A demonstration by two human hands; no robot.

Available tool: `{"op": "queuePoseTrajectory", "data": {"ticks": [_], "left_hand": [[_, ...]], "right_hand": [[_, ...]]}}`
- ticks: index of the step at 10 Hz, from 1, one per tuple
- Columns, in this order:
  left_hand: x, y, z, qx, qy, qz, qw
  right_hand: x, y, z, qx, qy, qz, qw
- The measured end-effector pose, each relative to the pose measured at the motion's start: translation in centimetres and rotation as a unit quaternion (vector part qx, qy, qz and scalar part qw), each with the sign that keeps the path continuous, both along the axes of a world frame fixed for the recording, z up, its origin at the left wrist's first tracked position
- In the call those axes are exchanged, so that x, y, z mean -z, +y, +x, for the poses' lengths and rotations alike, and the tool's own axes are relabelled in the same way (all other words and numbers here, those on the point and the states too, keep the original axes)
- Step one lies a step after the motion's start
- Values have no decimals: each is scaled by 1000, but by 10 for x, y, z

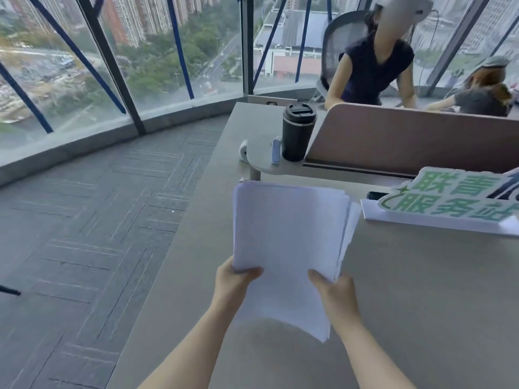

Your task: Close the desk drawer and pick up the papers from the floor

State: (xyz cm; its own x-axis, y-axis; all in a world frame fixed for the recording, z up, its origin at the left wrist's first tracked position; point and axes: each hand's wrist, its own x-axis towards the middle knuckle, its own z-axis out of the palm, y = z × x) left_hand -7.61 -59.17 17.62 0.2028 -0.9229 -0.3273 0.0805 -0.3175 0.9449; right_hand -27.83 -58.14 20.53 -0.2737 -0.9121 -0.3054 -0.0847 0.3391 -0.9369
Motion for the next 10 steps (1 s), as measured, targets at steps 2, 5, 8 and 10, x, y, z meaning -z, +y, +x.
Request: {"op": "queuePoseTrajectory", "data": {"ticks": [2,5,8,10], "left_hand": [[-12,-31,79,14,-122,64,990],[48,-84,158,5,-279,152,948],[69,-83,163,-32,-374,159,913],[64,-71,162,-102,-421,37,901]], "right_hand": [[-3,-48,48,-97,79,33,992],[67,-109,131,-148,63,99,982],[90,-122,152,-171,286,113,936],[80,-104,144,-86,273,152,946]]}}
